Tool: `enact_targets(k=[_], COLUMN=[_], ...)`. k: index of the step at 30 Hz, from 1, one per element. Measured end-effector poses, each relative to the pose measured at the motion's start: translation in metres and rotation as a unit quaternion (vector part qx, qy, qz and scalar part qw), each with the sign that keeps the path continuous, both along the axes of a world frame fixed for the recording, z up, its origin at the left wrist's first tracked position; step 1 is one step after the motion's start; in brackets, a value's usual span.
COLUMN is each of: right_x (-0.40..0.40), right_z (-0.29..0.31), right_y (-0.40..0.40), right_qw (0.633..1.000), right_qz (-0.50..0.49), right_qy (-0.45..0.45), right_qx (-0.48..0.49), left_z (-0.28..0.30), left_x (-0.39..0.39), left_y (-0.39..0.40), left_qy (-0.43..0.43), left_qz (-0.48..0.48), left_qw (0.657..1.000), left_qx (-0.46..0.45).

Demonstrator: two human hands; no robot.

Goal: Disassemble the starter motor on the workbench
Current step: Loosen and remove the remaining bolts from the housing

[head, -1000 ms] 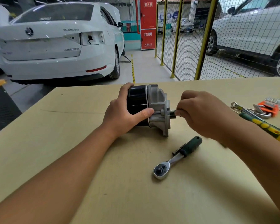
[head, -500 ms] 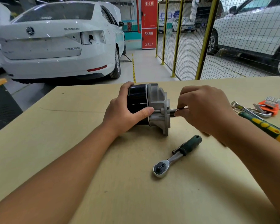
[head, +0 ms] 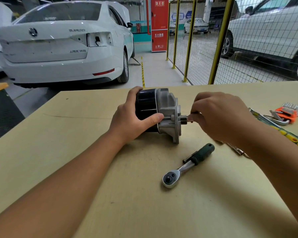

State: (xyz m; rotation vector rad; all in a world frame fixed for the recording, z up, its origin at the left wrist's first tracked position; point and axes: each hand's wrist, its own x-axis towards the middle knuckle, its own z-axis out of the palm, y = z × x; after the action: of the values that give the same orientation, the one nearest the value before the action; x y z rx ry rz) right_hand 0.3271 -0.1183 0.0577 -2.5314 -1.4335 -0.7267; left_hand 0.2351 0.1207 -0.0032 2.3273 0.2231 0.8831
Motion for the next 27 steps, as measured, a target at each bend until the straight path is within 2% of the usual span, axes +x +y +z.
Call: enact_targets(k=[2,8,10,11,12,13,16,18,20,21,22,23,25,26,27], right_x=[0.002,0.01,0.009,0.009,0.008,0.008,0.006,0.004,0.004,0.004,0.003,0.002,-0.001,-0.003,-0.005], right_z=[0.0,-0.006,-0.008,-0.01,-0.013,-0.015,-0.02,-0.02,-0.02,-0.021,-0.022,-0.023,-0.027,-0.028,-0.029], right_y=[-0.001,-0.003,-0.005,-0.006,-0.006,-0.005,-0.003,-0.001,0.003,0.005,0.006,0.007,0.009,0.009,0.01], right_qw=[1.0,0.986,0.973,0.955,0.923,0.876,0.712,0.621,0.514,0.484,0.487,0.527,0.63,0.652,0.65], right_qz=[0.005,0.046,0.031,0.018,0.006,-0.007,-0.035,-0.031,-0.032,-0.04,-0.047,-0.055,-0.063,-0.059,-0.051], right_qy=[0.019,0.151,0.206,0.252,0.314,0.384,0.558,0.623,0.673,0.682,0.681,0.669,0.621,0.605,0.603], right_qx=[0.008,0.046,0.098,0.153,0.223,0.292,0.424,0.475,0.531,0.548,0.545,0.521,0.462,0.452,0.459], left_z=[0.0,0.0,0.0,0.0,0.0,-0.001,0.0,-0.001,-0.001,-0.002,-0.002,-0.002,-0.003,-0.003,-0.003], left_x=[0.0,0.0,0.0,0.001,0.001,0.001,0.001,0.001,0.001,0.001,0.001,0.001,0.002,0.002,0.002], left_y=[0.0,0.0,0.001,0.001,0.001,0.001,0.002,0.002,0.002,0.001,0.001,0.002,0.003,0.003,0.003], left_qy=[-0.001,0.0,0.0,-0.001,-0.001,-0.001,-0.003,-0.005,-0.005,-0.005,-0.006,-0.007,-0.008,-0.008,-0.008], left_qz=[-0.002,-0.004,-0.006,-0.006,-0.006,-0.007,-0.007,-0.01,-0.009,-0.009,-0.009,-0.009,-0.01,-0.01,-0.011], left_qw=[1.0,1.0,1.0,1.0,1.0,1.0,1.0,1.0,1.0,1.0,1.0,1.0,1.0,1.0,1.0], left_qx=[-0.002,-0.006,-0.006,-0.006,-0.007,-0.008,-0.01,-0.011,-0.011,-0.011,-0.013,-0.014,-0.016,-0.015,-0.014])
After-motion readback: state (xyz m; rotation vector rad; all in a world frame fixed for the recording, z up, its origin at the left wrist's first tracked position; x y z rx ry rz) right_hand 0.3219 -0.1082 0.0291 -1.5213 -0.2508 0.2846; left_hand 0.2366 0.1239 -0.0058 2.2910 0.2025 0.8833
